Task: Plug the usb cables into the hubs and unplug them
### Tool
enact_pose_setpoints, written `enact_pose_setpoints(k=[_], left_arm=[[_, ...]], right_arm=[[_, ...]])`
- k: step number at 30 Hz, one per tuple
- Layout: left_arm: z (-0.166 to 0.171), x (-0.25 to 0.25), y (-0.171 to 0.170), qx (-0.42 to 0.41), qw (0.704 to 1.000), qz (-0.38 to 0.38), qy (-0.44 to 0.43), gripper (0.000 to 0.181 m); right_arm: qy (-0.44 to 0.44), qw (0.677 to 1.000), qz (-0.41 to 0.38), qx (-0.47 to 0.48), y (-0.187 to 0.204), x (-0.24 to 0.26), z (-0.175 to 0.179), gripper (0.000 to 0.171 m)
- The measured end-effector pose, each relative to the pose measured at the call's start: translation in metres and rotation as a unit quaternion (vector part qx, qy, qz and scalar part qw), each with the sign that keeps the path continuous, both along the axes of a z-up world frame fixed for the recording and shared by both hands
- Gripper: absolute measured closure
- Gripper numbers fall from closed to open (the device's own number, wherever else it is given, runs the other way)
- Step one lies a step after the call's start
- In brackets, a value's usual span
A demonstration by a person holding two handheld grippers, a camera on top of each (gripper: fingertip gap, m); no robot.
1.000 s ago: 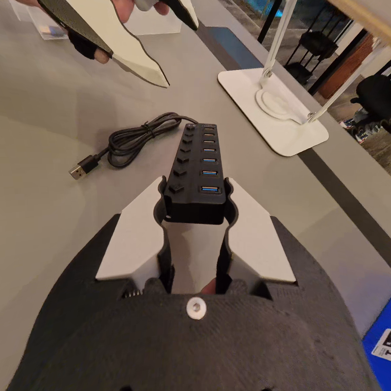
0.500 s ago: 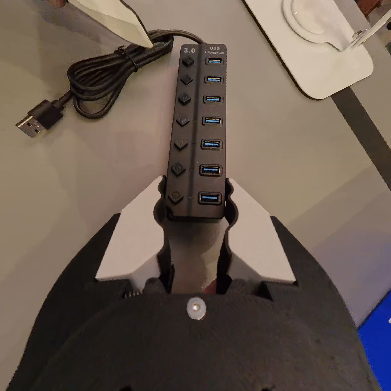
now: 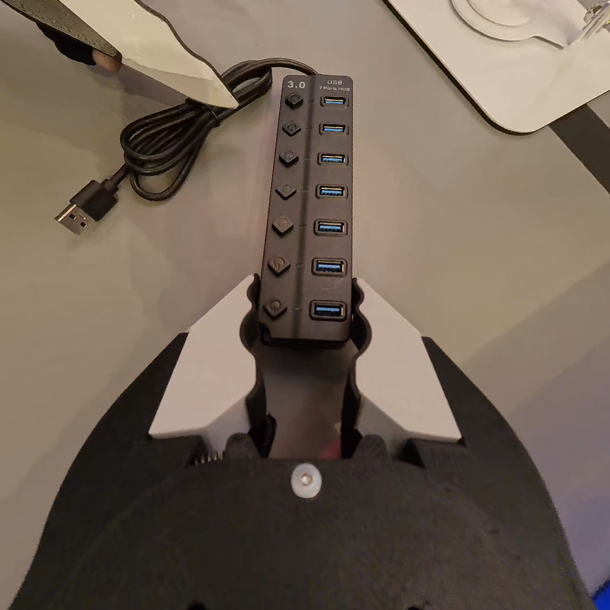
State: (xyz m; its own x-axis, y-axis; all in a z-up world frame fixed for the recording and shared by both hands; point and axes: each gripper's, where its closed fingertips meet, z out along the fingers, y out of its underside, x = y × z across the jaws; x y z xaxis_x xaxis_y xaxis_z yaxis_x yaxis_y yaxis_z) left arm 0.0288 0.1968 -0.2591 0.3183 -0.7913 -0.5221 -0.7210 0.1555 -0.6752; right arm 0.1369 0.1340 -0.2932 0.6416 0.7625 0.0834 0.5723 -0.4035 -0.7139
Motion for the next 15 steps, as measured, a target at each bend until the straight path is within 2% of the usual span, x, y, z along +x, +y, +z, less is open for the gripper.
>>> enact_pose_setpoints(k=[8,15], left_arm=[[0.002,0.002,-0.003,0.001,1.000,-0.007,-0.002,0.119],[0.016,0.003,-0.004,0.020,1.000,-0.010,-0.020,0.119]], right_arm=[[0.014,1.000,-0.002,-0.022,-0.002,-0.001,0.000,0.116],[0.015,1.000,-0.007,0.002,0.008,0.005,0.030,0.115]])
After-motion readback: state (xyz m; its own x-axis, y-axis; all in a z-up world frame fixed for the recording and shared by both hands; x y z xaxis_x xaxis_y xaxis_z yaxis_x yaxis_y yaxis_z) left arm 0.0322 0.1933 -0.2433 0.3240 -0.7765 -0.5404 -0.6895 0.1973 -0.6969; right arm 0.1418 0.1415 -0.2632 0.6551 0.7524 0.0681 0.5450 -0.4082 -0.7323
